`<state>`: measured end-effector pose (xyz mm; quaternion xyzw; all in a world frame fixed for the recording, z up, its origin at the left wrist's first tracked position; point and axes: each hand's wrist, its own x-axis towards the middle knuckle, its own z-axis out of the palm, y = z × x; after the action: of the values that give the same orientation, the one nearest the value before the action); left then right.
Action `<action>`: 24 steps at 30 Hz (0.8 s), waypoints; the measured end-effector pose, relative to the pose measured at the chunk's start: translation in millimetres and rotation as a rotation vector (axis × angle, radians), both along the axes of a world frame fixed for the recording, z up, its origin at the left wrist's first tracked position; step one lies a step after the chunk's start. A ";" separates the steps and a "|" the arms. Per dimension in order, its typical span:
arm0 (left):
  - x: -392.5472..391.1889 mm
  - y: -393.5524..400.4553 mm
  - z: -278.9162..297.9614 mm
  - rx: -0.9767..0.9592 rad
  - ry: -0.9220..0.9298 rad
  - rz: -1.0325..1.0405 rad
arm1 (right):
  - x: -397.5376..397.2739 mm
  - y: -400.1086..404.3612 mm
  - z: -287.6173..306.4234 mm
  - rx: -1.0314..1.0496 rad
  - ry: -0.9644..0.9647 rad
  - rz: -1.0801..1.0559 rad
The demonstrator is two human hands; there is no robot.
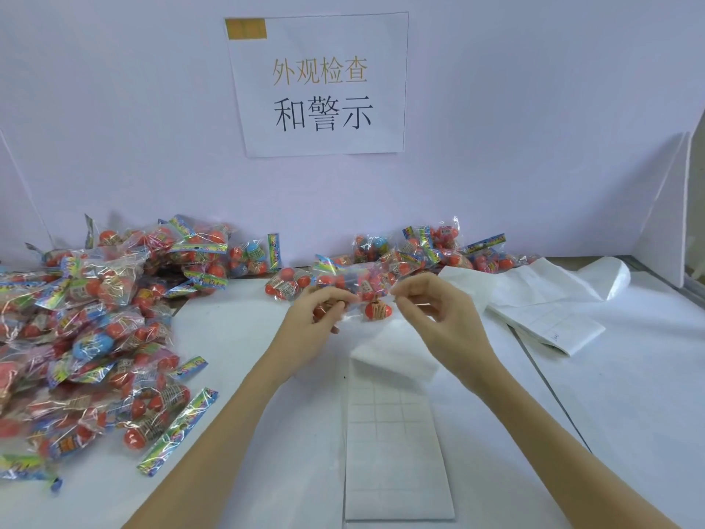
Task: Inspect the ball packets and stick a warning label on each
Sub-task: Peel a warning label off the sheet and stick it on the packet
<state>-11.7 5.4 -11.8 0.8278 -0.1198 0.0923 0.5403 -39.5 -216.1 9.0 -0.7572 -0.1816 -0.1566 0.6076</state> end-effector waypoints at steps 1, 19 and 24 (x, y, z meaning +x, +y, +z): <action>0.8 -0.1 -0.3 -0.059 -0.020 0.030 | 1.5 -2.1 -0.1 0.026 0.027 -0.024; -10.0 -18.5 8.8 -0.376 0.018 -0.158 | -0.1 -1.5 0.6 0.041 0.054 0.045; -11.4 -18.5 9.3 -0.353 -0.010 -0.178 | 1.7 -4.3 1.9 0.118 0.080 0.046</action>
<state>-23.1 -13.1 -2.5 0.7058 -0.1769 0.0679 0.6826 -37.8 -220.4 10.9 -0.7213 -0.1650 -0.1226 0.6614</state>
